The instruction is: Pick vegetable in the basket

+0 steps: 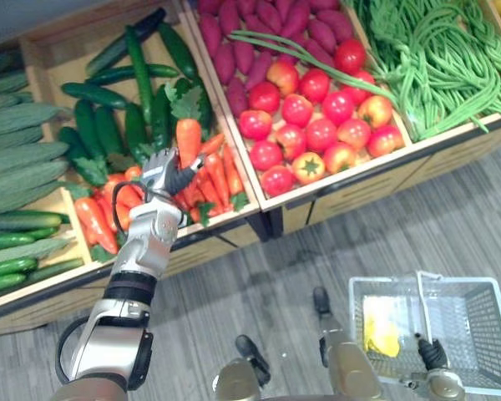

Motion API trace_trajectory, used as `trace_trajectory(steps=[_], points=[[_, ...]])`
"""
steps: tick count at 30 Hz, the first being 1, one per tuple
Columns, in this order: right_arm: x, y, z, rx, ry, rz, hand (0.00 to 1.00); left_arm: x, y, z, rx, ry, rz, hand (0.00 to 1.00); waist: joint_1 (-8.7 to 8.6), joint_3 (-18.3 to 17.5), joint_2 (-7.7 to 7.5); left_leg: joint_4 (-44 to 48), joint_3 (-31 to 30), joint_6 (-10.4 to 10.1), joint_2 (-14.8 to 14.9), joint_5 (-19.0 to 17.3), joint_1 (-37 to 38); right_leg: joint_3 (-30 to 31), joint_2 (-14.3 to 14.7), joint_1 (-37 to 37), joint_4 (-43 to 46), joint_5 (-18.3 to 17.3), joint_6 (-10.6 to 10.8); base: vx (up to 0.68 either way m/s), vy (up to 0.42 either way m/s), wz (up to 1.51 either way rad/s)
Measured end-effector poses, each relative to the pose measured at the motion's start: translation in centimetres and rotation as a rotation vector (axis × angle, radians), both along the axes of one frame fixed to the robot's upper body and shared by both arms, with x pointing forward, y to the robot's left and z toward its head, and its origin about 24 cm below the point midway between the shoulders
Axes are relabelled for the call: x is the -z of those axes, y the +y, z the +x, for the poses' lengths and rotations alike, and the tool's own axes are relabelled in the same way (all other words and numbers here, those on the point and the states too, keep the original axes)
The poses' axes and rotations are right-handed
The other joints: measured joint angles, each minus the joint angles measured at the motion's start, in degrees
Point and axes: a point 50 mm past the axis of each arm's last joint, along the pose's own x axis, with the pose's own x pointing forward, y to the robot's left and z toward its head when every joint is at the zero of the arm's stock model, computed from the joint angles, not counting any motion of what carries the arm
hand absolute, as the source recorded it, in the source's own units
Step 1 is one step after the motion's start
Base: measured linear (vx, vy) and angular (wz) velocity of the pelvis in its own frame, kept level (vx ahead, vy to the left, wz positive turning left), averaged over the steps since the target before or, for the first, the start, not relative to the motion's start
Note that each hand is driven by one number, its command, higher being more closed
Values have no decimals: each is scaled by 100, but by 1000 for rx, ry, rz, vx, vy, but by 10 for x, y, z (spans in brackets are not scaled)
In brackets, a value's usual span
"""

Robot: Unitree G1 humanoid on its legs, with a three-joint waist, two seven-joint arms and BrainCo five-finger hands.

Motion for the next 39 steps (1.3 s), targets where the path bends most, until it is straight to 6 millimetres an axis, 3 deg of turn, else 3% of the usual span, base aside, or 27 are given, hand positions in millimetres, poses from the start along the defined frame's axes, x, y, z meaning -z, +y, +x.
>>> trace_trajectory(steps=[9,15,19,24,27,33,39], points=[[-1,-12,-11,44,24,-29,100,-11,3,-15,27,-50,105,100,111,-325,-30,14,-170,19,-40,-27,108,-120,-82,248,-17,-6,-1,-41,-27,9],[-4,-20,-20,60,39,-59,100,-31,-12,-29,108,-147,191,100,88,-696,-48,10,-270,22,-65,-23,170,-167,-99,338,-93,-1,2,2,-14,3],[-31,-48,-2,-48,-2,-188,100,-31,-39,-40,287,-162,274,100,81,-721,-72,15,-131,10,-94,-70,397,-48,-77,491,-117,9,17,-10,-18,-15],[-91,-89,32,-299,-59,-446,100,-11,-77,-56,553,-77,340,100,53,-844,-87,166,302,-26,-73,-270,593,394,-3,498,-202,57,92,-35,-12,-48],[-118,-86,57,-511,-90,-561,100,2,-102,-69,735,-9,337,100,64,-898,-99,323,814,-104,19,-451,836,846,163,494,-184,75,120,-16,-11,-71],[-131,-78,75,-676,-72,-640,100,16,-124,-80,888,74,329,100,23,-967,-90,607,1623,-241,170,-746,1309,1523,507,484,-35,84,130,-4,-9,-74],[-147,-47,108,-925,-112,-705,100,29,-140,-90,1014,168,321,100,-240,-1056,-98,818,2472,-346,217,-971,1711,2302,869,397,86,113,177,-5,14,-77]])
